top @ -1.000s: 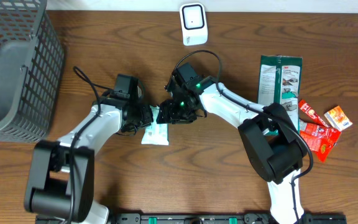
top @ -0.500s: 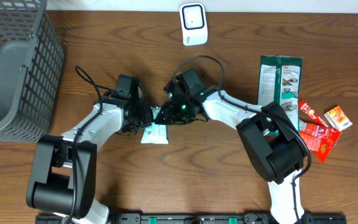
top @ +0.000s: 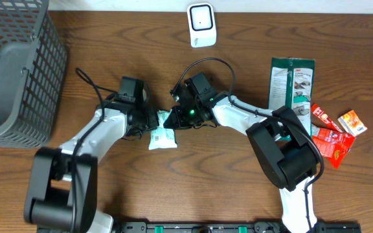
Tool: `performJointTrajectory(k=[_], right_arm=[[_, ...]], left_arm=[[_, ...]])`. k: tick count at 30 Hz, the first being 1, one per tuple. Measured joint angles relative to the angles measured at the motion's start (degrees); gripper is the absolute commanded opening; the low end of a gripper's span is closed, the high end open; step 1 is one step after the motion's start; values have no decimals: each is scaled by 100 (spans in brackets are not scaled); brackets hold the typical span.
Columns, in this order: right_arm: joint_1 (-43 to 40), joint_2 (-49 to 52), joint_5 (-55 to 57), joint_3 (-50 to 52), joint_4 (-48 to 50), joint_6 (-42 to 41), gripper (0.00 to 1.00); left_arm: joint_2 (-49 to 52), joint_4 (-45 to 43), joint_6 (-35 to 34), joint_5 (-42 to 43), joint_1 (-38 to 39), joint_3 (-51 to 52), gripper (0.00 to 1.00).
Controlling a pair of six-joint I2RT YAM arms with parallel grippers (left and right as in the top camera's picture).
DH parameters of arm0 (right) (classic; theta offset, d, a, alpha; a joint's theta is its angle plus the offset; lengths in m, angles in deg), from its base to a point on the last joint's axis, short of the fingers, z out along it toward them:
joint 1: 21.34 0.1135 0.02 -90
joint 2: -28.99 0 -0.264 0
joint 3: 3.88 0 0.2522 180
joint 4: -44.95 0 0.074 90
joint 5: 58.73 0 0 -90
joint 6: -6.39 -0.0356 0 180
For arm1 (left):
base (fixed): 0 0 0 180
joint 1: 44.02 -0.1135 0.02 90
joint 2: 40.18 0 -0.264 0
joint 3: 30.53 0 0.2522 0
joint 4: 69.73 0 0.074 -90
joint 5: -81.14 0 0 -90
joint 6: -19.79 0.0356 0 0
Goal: Scan the item barcode
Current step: 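Lift the wipes packet with the right gripper as the left withdraws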
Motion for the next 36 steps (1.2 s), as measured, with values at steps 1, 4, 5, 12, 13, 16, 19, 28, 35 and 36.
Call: performJointTrajectory(k=[1, 4, 5, 12, 13, 16, 19, 28, 35, 36], right_arm=[[0, 0, 2, 0, 4, 20, 1], [4, 0, 2, 0, 15, 140, 1], [4, 0, 2, 0, 17, 188, 1], [-13, -271, 363, 0, -472, 605, 1], [-17, -402, 551, 0, -649, 688, 1], [-17, -933, 1185, 2, -1071, 990, 1], [-17, -1602, 1886, 0, -1298, 1353, 1], [-17, -2474, 3016, -9, -1478, 2625, 1], [-90, -2479, 3832, -892, -2881, 3132, 1], [-111, -2472, 3963, -1152, -3014, 3215, 1]], left_arm=[[-142, 7, 0, -13, 0, 0, 29], [-636, 37, 0, -24, -2, 0, 36], [-831, 74, 9, -24, -11, 0, 37], [-2074, 723, -4, -138, -579, 0, 52], [-2192, 813, -7, -146, -706, 0, 54], [-2524, 1126, 13, -251, -1235, 0, 58], [-2599, 1300, 20, -389, -1685, 0, 65], [-2516, 1412, 39, -579, -2199, 0, 83], [-2514, 1414, 39, -579, -2199, 0, 83], [-2514, 1421, 37, -581, -2199, 0, 83]])
